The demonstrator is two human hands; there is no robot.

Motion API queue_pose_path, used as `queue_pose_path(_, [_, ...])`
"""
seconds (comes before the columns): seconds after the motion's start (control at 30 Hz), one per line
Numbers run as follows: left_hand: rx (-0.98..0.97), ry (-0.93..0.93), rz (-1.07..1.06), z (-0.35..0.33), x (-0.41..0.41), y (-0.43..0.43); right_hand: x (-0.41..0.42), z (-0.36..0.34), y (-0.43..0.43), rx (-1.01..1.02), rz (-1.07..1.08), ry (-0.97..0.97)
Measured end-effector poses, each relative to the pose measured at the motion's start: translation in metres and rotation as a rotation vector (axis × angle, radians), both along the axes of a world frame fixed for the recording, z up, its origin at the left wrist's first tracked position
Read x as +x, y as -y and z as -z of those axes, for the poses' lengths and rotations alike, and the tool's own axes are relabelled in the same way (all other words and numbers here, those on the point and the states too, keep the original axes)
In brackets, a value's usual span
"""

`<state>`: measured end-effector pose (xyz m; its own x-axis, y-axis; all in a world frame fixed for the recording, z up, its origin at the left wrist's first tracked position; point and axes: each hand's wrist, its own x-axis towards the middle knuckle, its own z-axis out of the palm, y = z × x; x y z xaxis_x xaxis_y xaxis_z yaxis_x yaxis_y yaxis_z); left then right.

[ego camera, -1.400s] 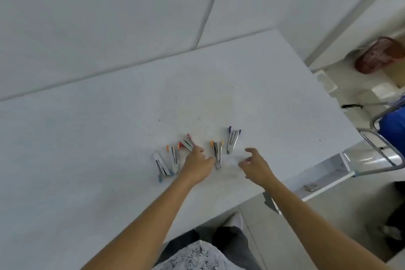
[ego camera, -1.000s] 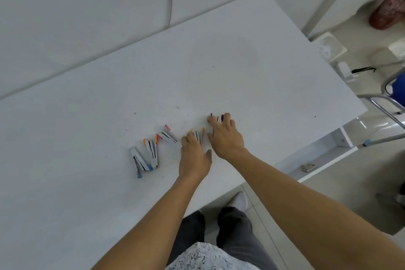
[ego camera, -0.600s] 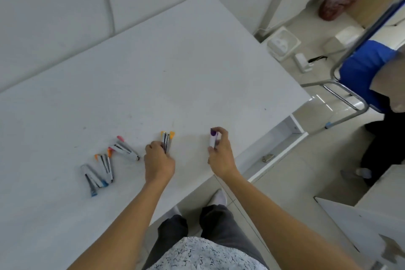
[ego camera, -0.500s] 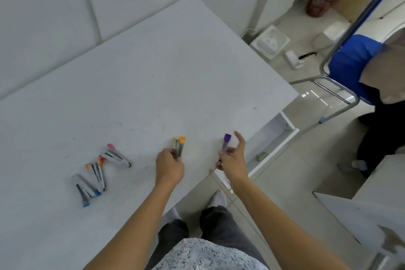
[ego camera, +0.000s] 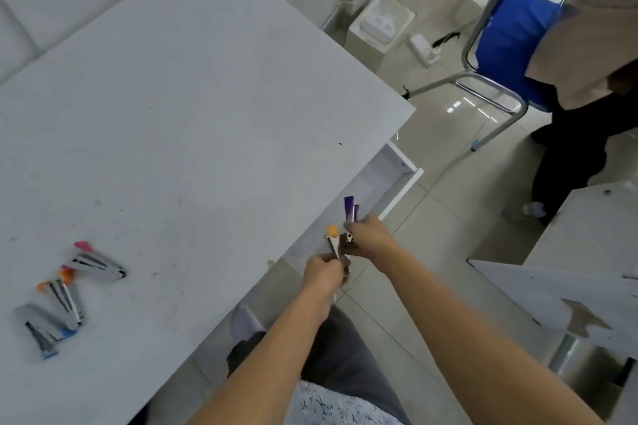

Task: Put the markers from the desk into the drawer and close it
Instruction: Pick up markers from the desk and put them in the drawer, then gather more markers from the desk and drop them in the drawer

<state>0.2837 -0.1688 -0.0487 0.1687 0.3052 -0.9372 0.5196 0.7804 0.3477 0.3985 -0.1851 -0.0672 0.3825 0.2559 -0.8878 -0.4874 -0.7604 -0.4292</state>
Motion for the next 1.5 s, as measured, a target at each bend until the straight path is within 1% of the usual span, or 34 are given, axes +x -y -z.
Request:
queue_pose_path(0.1, [0.091, -0.08, 0.02, 0.023, 0.012, -0.018, 0.012, 0.011, -0.017, -0.098, -0.211, 0.095])
queue_pose_path(0.17, [0.151, -0.112, 0.006, 0.041, 0.019, -0.026, 0.017, 0.02, -0.022, -0.125, -0.209, 0.126])
queue_pose_path(0.27, [0.174, -0.091, -0.059, 0.054, 0.029, -0.031, 0.018, 0.028, -0.025, -0.089, -0.127, 0.154])
queue_pose_path(0.4, [0.224, -0.077, -0.078, 0.05, 0.027, -0.028, 0.011, 0.022, -0.011, -0.041, -0.21, 0.283])
queue_pose_path(0.43, [0.22, -0.059, -0.111, 0.047, 0.024, -0.026, 0.009, 0.018, -0.006, -0.024, -0.238, 0.321])
queue_pose_path(0.5, [0.167, -0.003, -0.193, 0.036, 0.015, -0.02, 0.003, 0.009, 0.003, 0.004, -0.239, 0.332])
queue_pose_path(0.53, [0.147, 0.019, -0.196, 0.03, 0.008, -0.018, -0.002, 0.004, 0.007, 0.02, -0.219, 0.312])
queue_pose_path(0.63, [0.119, 0.107, -0.085, 0.007, -0.02, -0.012, -0.024, -0.015, 0.014, 0.098, -0.206, 0.28])
queue_pose_path(0.73, [0.168, 0.201, -0.003, -0.023, -0.06, -0.017, -0.052, -0.038, 0.007, 0.194, -0.214, 0.29])
queue_pose_path(0.83, [0.254, 0.214, -0.032, -0.048, -0.104, -0.032, -0.085, -0.056, -0.012, 0.284, -0.241, 0.273])
queue_pose_path(0.93, [0.396, 0.162, -0.114, -0.068, -0.158, -0.052, -0.134, -0.069, -0.041, 0.367, -0.316, 0.262])
queue_pose_path(1.0, [0.501, 0.091, -0.19, -0.074, -0.193, -0.064, -0.166, -0.073, -0.06, 0.389, -0.414, 0.289])
queue_pose_path(1.07, [0.591, -0.009, -0.295, -0.078, -0.238, -0.076, -0.206, -0.074, -0.079, 0.403, -0.559, 0.329])
queue_pose_path(1.13, [0.632, -0.094, -0.365, -0.078, -0.278, -0.086, -0.237, -0.072, -0.095, 0.421, -0.721, 0.407])
queue_pose_path(1.2, [0.652, -0.15, -0.418, -0.076, -0.321, -0.095, -0.27, -0.067, -0.112, 0.483, -0.902, 0.493])
queue_pose_path(1.3, [0.618, -0.282, -0.388, -0.069, -0.371, -0.105, -0.308, -0.058, -0.14, 0.547, -1.167, 0.634])
queue_pose_path(1.4, [0.522, -0.34, -0.337, -0.056, -0.395, -0.116, -0.331, -0.043, -0.163, 0.496, -1.415, 0.818])
queue_pose_path(1.43, [0.502, -0.337, -0.323, -0.052, -0.398, -0.118, -0.334, -0.039, -0.167, 0.457, -1.473, 0.885])
queue_pose_path(1.5, [0.488, -0.324, -0.291, -0.044, -0.4, -0.126, -0.336, -0.032, -0.17, 0.401, -1.504, 1.023])
